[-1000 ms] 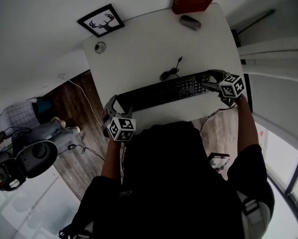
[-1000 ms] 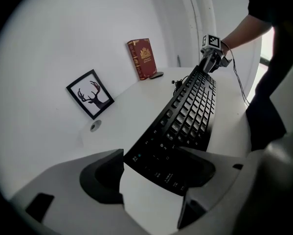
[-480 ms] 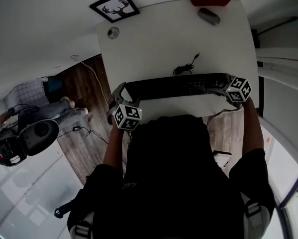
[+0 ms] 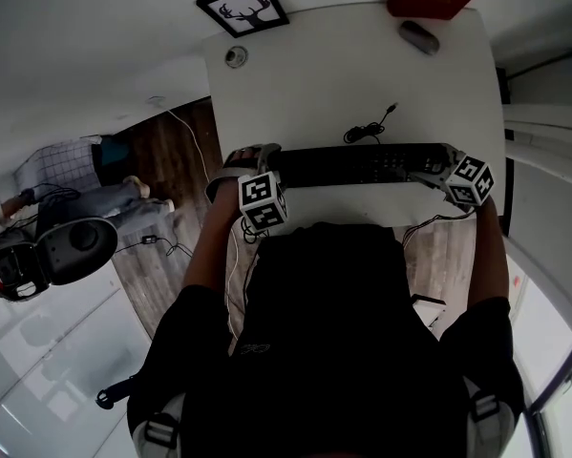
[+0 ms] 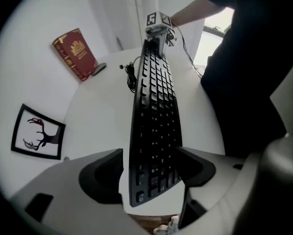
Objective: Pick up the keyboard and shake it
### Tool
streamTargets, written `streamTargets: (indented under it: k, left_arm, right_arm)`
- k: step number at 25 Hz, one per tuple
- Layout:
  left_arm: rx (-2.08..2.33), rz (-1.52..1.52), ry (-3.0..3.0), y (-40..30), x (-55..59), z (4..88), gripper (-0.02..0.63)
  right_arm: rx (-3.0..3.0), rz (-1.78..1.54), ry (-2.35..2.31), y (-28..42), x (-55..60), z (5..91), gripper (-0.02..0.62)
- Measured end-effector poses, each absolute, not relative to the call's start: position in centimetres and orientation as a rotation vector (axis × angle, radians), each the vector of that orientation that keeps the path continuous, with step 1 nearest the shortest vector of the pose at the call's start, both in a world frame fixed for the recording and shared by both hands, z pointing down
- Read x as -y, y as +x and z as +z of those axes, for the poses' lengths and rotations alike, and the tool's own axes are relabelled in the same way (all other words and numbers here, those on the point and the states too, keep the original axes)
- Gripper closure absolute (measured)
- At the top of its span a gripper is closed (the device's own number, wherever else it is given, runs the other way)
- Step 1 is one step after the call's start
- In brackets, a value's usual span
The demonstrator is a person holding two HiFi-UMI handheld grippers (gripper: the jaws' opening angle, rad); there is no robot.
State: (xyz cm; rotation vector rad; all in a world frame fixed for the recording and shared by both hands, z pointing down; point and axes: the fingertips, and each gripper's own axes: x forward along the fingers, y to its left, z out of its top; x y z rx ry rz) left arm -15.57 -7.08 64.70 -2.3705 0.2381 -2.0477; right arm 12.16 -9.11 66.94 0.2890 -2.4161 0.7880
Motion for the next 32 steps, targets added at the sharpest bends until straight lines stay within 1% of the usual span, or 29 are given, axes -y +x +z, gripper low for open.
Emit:
streamTargets:
  k: [4, 7, 13, 17, 19, 22, 24, 28, 29, 30, 31, 32]
  left_arm:
    - [-0.105, -2.103, -2.368, -14.5, 7.1, 66.8, 0.275]
    - [-0.053, -2.111, -2.392, -14.2, 7.1, 67.2, 0.275]
    - [-0.157, -1.991, -2.293, -14.3, 5.8, 66.4, 0.299]
    - [-0.176, -1.943, -2.233, -14.2, 5.2, 65.3, 0.359]
    - [-0.190, -1.937, -2.209, -14.1, 5.4, 65.1, 0.374]
    - [-0.191, -1.924, -2.153, -14.3, 6.3, 65.1, 0.379]
    - [-0.177, -1.906, -2.116, -14.4, 6.8, 64.8, 0.380]
    - [-0.184, -1.889, -2.081, -14.5, 7.2, 64.6, 0.380]
    - [-0.191, -1.889, -2.080, -14.4, 7.1, 64.6, 0.379]
    - [-0.199, -1.891, -2.082, -14.3, 6.9, 64.6, 0.380]
    - [-0.205, -1.894, -2.085, -14.2, 6.8, 64.5, 0.379]
    - [-0.209, -1.897, -2.085, -14.1, 6.7, 64.3, 0.380]
  right_arm:
    - [2.440, 0.733, 0.276, 11.4, 9.2, 65.6, 0.367]
    - [2.435, 0.756, 0.280, 11.4, 9.1, 65.7, 0.366]
    - [2.361, 0.775, 0.319, 12.0, 8.5, 67.2, 0.367]
    - [2.345, 0.738, 0.348, 12.4, 8.4, 67.7, 0.360]
    - [2.318, 0.672, 0.352, 12.8, 8.3, 67.5, 0.354]
    - [2.224, 0.480, 0.300, 13.4, 8.0, 67.0, 0.351]
    - [2.176, 0.373, 0.237, 13.4, 7.8, 66.3, 0.330]
    - [2.105, 0.276, 0.050, 12.2, 7.4, 66.1, 0.324]
    - [2.078, 0.266, -0.002, 12.3, 7.0, 66.4, 0.413]
    - [2.055, 0.265, -0.045, 12.4, 6.6, 66.5, 0.459]
    - [2.036, 0.263, -0.079, 12.5, 6.3, 66.5, 0.484]
    - [2.015, 0.247, -0.106, 12.5, 6.0, 66.4, 0.494]
